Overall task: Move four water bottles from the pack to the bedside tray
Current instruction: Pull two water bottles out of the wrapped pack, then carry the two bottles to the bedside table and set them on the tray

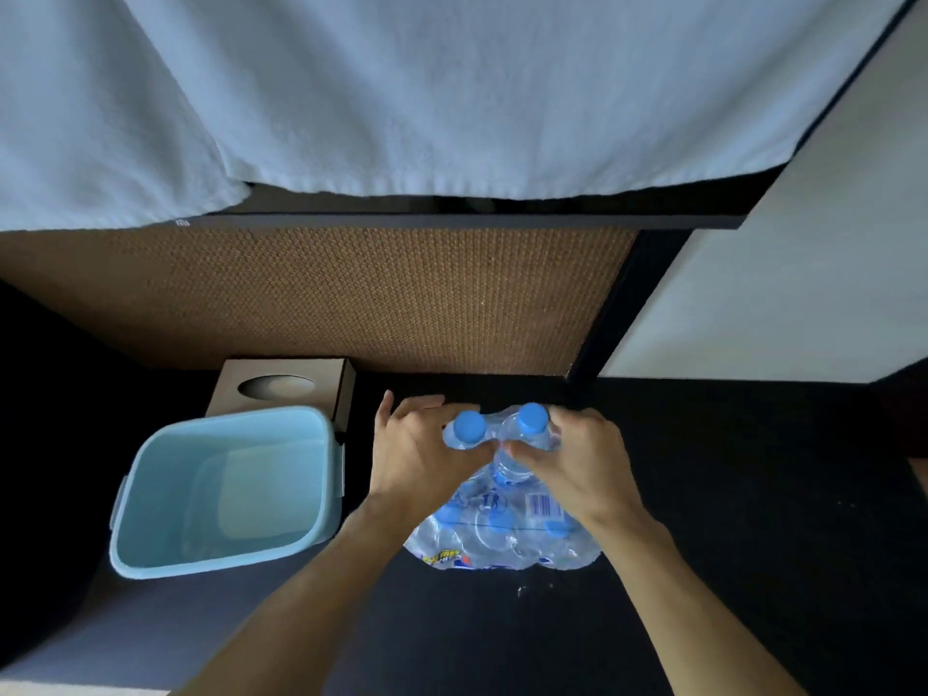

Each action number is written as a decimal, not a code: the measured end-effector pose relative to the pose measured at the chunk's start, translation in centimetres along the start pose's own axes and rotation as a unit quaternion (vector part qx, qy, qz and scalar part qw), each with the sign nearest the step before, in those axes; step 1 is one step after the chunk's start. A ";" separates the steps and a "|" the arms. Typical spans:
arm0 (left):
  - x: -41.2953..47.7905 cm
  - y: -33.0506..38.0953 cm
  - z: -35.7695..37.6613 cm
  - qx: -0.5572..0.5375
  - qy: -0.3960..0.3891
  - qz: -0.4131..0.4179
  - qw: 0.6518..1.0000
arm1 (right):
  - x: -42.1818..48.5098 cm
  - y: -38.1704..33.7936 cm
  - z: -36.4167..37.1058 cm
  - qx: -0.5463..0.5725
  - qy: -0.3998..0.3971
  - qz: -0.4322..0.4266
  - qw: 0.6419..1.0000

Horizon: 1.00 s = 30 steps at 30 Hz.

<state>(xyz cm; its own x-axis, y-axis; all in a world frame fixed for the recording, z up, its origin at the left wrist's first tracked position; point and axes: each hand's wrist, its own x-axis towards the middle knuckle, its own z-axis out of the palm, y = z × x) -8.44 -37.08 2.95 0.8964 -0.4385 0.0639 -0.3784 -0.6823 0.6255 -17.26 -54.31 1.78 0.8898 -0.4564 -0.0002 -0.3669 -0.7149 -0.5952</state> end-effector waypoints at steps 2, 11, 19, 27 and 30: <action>0.7 4.1 -3.5 -0.106 0.020 0.003 0.994 | -0.7 -1.7 -4.0 0.100 0.051 -0.019 0.994; -0.9 27.3 -17.5 -0.388 -0.092 0.203 0.894 | -7.5 -12.1 -27.4 0.268 0.346 -0.090 0.895; -11.3 46.2 -23.7 -0.444 -0.263 0.438 0.736 | -26.5 -18.6 -45.3 0.254 0.545 -0.072 0.796; -38.2 58.1 -24.0 -0.476 -0.453 0.547 0.518 | -57.2 -22.5 -50.4 0.126 0.737 0.060 0.661; -52.2 59.7 -24.3 -0.469 -0.535 0.560 0.424 | -70.2 -24.2 -49.1 0.086 0.791 0.115 0.595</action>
<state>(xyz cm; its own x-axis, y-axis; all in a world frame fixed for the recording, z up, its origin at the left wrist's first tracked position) -72.27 -40.72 55.84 -0.5324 -0.5374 0.6540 0.2793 0.6178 0.7350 -84.15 -30.99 55.69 -0.5975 -0.5558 0.5779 -0.2746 -0.5353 -0.7988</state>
